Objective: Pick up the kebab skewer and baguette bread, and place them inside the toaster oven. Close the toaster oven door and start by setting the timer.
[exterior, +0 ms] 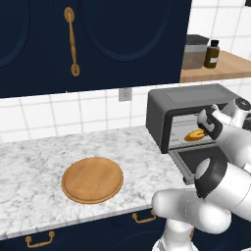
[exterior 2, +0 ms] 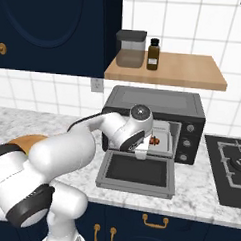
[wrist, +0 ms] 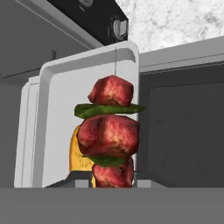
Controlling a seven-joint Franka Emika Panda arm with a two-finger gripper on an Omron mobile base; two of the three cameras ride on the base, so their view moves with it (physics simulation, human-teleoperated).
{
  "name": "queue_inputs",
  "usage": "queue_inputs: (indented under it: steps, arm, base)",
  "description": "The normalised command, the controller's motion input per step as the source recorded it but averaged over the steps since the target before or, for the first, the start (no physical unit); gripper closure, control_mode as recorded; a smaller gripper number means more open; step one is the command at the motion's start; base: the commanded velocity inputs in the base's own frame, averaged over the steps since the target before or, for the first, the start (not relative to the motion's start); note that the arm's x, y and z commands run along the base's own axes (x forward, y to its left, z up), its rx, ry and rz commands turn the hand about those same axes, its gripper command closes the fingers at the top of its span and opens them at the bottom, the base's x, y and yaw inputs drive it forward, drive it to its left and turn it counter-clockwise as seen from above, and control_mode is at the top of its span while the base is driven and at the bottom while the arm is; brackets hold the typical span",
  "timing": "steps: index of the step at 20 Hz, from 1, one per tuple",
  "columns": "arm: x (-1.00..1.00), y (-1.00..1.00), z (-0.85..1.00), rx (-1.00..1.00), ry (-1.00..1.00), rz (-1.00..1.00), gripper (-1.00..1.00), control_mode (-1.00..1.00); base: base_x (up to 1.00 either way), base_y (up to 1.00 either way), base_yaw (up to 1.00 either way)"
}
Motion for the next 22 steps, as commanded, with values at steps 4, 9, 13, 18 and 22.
queue_inputs:
  steps: [4,9,13,18,22]
  arm:
    - [0.46,-0.26,0.0,0.01,0.0,0.01,1.0,-1.0]
    - [0.53,-0.05,0.0,0.0,0.0,0.0,1.0,-1.0]
    - [0.3,-0.18,0.0,0.0,0.0,0.02,1.0,-1.0]
    - [0.05,-0.23,0.0,0.01,0.0,0.0,1.0,-1.0]
    - [0.0,-0.29,-0.01,0.01,-0.03,0.0,1.0,-1.0]
  base:
    - [0.0,0.0,0.0]
    - [0.0,0.0,0.0]
    - [0.0,0.0,0.0]
    - [0.0,0.0,0.0]
    - [0.0,0.0,0.0]
